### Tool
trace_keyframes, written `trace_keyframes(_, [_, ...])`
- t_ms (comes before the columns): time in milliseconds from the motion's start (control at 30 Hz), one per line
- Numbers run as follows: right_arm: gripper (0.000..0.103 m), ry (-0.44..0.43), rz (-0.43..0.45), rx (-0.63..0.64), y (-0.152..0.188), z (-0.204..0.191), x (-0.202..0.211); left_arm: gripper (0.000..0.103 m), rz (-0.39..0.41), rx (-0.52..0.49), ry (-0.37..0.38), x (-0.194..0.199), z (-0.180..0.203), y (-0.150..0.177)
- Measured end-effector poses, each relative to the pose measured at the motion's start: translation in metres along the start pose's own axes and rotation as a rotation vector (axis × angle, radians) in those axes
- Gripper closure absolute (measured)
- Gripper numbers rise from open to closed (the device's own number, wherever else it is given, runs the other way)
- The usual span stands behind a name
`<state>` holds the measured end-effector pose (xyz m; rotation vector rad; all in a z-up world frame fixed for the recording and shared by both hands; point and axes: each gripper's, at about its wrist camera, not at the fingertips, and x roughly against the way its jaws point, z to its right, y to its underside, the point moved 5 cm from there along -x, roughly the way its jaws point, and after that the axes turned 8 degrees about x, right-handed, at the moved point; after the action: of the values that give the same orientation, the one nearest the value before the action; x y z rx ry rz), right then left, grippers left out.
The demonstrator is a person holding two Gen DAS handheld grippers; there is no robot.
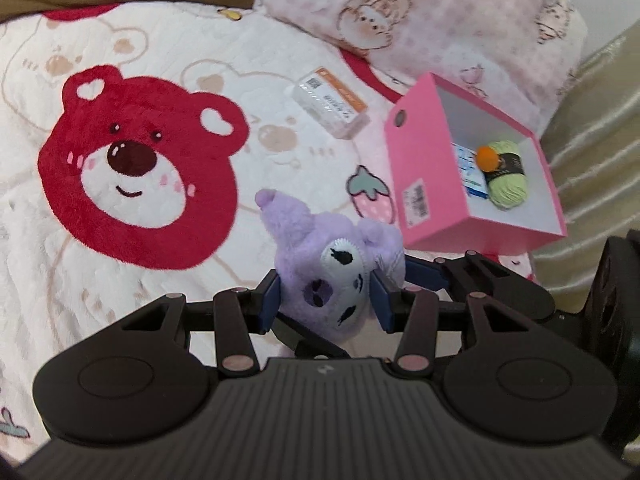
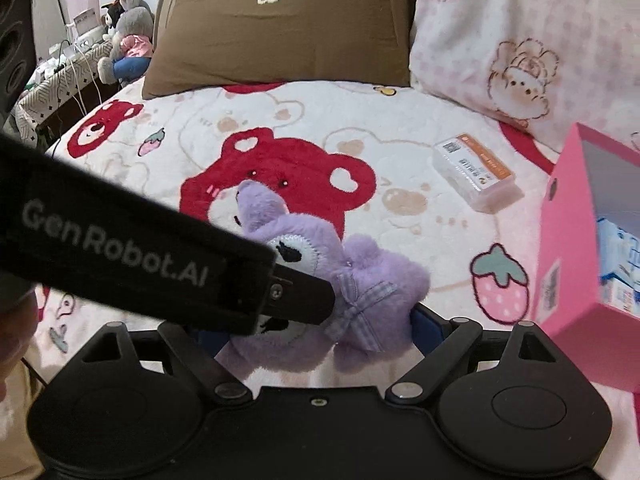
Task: Organize objects
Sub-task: 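Lift the purple plush toy with the left gripper toward the pink box, then lower the purple plush toy into the pink box beside the tissue pack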
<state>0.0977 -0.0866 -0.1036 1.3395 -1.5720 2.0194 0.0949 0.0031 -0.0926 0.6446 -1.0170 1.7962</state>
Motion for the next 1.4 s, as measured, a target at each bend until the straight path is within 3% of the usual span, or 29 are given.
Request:
trace_keyframes(133, [0.011,-0.022,-0.053,-0.049,0.002,0.002,0.023,0.057,0.000,-0.032,0.010,0.015,0.017,0.011])
trace_keyframes(333, [0.011,-0.039,-0.062,-0.068,0.007,0.008,0.053,0.057,-0.001,-0.038,0.049,0.028,0.034,0.022])
trace_keyframes(767, [0.011,-0.073,-0.030,-0.082,0.008,0.027,0.095,0.056,0.002,-0.035,0.080,0.041,0.064,0.033])
trace_keyframes(1400, [0.012,-0.051,0.029,-0.015,0.016,0.070,0.140,0.056,0.017,-0.136,0.080,0.035,0.138,0.034])
